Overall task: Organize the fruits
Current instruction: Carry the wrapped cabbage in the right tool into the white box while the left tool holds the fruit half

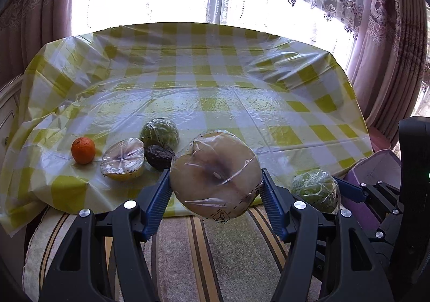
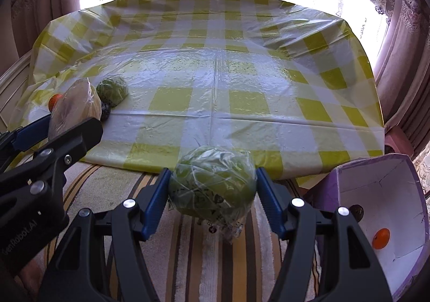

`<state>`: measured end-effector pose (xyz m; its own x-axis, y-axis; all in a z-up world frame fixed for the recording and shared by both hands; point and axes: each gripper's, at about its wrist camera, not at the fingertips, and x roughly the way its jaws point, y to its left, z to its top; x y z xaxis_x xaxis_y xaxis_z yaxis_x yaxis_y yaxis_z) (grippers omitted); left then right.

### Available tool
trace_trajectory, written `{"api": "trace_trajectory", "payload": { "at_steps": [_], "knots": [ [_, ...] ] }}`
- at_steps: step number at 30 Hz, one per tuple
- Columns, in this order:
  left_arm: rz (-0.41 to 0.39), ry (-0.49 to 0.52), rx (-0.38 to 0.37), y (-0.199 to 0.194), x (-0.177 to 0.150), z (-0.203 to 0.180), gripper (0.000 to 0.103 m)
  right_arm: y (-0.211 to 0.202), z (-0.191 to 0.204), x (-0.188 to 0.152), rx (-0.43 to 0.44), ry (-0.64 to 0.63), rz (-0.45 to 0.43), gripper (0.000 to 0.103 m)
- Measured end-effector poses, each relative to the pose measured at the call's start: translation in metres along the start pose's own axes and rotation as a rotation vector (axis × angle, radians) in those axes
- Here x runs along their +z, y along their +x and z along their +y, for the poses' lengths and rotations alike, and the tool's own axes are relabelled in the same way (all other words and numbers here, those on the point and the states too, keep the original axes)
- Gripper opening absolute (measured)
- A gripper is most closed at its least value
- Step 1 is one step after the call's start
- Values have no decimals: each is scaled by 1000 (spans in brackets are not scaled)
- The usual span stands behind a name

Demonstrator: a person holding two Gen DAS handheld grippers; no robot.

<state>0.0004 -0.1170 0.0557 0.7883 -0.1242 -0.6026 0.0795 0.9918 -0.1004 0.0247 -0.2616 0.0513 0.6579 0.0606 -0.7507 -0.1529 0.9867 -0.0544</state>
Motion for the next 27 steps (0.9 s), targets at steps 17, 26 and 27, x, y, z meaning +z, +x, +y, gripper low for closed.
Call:
{"api": "trace_trajectory", "payload": {
  "at_steps": [17,26,27],
  "knots": [
    [37,187,-133,13,-12,-93,62,-18,-120,-46,-139,179,19,64],
    [63,320,-237,24,-19,-155,62,-25,-173,-64,-184,279,43,64],
    [68,334,-250,25,-20,-162,62,-26,-174,-64,-195,270,43,64]
  ]
}}
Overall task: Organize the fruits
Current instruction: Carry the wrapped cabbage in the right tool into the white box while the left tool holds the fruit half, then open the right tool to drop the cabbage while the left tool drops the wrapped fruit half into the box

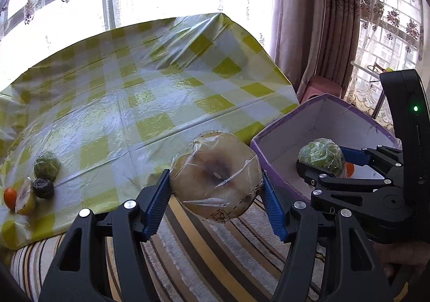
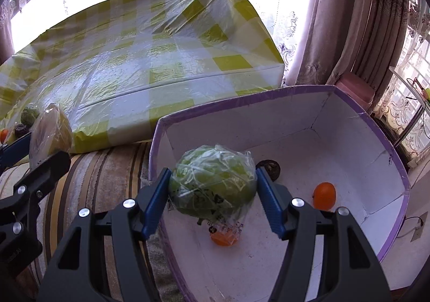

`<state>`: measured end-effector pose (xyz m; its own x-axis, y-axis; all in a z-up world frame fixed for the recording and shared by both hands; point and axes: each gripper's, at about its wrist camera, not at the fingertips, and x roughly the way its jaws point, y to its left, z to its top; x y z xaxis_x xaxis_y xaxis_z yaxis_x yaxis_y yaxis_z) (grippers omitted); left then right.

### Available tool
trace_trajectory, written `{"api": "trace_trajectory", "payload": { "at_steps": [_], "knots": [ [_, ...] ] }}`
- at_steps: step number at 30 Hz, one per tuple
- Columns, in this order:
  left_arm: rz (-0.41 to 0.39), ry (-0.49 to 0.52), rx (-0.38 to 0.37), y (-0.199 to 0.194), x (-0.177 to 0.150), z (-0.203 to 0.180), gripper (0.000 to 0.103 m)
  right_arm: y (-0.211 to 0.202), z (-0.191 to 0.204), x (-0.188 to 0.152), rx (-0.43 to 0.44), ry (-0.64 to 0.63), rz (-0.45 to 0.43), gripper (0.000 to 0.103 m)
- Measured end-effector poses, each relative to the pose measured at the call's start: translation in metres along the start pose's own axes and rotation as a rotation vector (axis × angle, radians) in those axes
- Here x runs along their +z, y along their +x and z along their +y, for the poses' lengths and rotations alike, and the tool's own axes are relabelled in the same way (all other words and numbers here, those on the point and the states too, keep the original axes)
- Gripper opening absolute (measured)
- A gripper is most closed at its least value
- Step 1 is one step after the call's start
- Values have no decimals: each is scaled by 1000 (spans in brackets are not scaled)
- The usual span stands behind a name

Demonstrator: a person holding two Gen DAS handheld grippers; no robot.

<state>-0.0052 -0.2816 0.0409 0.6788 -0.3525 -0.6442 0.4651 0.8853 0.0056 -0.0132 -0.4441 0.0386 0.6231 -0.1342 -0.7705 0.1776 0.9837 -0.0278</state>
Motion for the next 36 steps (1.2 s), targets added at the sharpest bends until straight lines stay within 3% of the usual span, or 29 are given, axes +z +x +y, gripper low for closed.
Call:
{"api": "trace_trajectory", "payload": {
  "at_steps": [13,24,36],
  "knots": [
    [39,120,-145,24,10,-54,62,-1,-63,-8,-140,50,20,64],
    [161,347,-257,48,-2,-107,62,17,-101,-14,-186,80,72,64],
    [250,431,-283,67,-15,-121,63,36,-107,-25,-210,82,141,65]
  ]
}}
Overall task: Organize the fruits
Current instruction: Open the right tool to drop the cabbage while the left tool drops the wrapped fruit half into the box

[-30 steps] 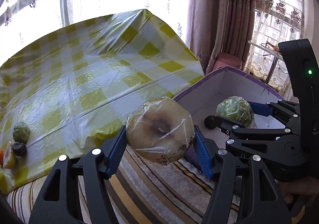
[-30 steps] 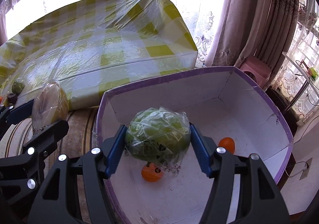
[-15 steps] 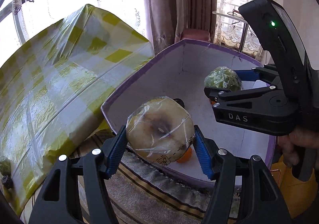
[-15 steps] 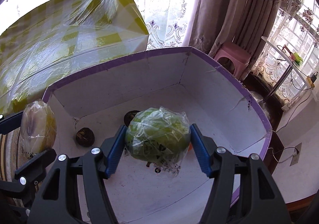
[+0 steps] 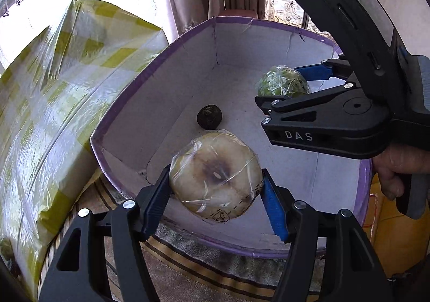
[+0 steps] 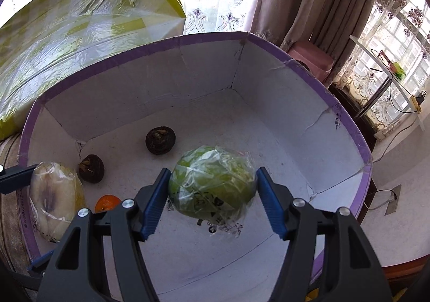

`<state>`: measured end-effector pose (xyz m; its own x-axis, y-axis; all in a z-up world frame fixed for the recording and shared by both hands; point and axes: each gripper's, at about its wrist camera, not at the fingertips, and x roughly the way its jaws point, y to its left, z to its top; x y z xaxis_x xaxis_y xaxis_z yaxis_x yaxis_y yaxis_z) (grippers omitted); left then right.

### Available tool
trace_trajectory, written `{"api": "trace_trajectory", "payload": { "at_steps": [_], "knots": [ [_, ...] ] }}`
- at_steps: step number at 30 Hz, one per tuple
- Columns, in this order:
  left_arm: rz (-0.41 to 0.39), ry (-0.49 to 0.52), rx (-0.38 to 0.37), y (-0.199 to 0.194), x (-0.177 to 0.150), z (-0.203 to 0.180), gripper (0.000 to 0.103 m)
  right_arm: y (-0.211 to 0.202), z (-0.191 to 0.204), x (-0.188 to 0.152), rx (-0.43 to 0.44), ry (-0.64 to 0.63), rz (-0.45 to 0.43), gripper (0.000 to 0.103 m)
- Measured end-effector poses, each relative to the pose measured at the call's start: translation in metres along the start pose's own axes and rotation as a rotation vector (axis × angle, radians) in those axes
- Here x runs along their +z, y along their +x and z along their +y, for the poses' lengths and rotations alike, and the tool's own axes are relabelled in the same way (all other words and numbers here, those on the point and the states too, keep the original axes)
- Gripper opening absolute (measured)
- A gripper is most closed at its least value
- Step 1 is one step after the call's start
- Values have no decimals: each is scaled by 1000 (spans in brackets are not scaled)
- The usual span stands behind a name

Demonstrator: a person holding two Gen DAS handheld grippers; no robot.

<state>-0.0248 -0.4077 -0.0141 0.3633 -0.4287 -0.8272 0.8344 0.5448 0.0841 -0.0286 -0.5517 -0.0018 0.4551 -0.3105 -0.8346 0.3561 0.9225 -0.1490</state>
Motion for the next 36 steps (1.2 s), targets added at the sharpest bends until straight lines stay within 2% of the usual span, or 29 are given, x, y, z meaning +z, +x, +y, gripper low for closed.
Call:
{"api": "trace_trajectory", "payload": {
  "at_steps": [4,10,19,21,23,30,36],
  "knots": [
    [12,19,6,6,1,-2,63,-2,2,1,-18,-6,-13,72],
    [16,23,-26,9,-1,-3,73,-2,0,2,-22,1,-8,80],
    [-2,25,-16,5,-4,-6,75,-2,-1,2,-59,2,-12,81],
    [-12,17,-10,3,-5,-4,75,-5,-6,3,-45,27,-26,81],
    [-30,2,-2,-2,-6,-2,81,-10,-13,4,-33,62,-43,81],
    [-113,-112,17,-27,-5,20,83,-33,-24,14,-26,118,-111,81],
    [-214,-240,121,-61,-12,56,84,-52,-14,20,0,109,-154,81]
  ]
}}
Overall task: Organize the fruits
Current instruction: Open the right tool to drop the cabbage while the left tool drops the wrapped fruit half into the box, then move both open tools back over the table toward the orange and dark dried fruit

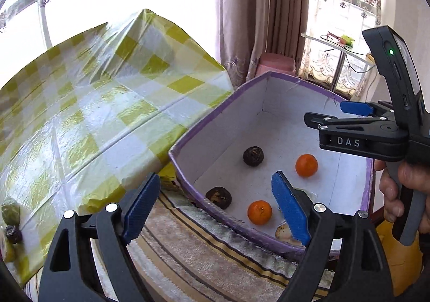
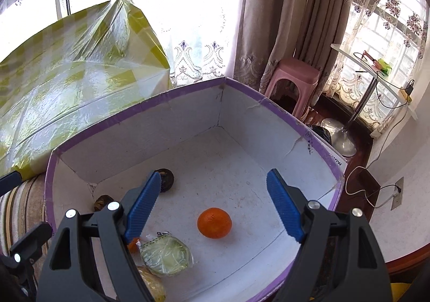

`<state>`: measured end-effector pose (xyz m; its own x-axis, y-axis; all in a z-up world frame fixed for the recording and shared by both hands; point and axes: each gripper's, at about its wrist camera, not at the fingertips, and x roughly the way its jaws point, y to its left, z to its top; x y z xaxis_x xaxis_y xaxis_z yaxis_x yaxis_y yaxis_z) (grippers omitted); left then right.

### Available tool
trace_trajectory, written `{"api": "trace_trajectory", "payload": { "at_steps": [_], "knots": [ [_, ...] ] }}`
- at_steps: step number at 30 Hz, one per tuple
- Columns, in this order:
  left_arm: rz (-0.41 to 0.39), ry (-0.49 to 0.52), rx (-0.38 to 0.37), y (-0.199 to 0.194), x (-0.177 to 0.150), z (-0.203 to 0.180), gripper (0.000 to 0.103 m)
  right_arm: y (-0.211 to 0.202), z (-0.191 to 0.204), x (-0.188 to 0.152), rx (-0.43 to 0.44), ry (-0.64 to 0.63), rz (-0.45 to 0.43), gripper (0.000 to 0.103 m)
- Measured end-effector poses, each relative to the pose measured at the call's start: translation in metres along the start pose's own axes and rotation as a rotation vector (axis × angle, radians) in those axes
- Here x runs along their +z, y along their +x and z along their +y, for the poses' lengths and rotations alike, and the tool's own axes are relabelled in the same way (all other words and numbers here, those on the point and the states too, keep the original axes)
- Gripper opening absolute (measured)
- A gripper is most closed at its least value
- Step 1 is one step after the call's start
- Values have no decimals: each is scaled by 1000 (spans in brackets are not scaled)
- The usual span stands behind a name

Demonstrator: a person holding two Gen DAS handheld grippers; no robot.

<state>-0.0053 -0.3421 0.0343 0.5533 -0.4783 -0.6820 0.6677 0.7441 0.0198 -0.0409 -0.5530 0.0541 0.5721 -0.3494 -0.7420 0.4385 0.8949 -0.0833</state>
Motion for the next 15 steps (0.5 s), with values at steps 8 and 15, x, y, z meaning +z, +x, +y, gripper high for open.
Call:
{"api": "trace_trajectory", "payload": {
  "at_steps": [8,15],
  "knots": [
    [-110,-117,128,-44,-5,60,88,-14,33,8,48,-52,-26,81],
    [-135,-240,261,-81,-24,124,88,-21,74,10,92,-117,-28,81]
  ]
}}
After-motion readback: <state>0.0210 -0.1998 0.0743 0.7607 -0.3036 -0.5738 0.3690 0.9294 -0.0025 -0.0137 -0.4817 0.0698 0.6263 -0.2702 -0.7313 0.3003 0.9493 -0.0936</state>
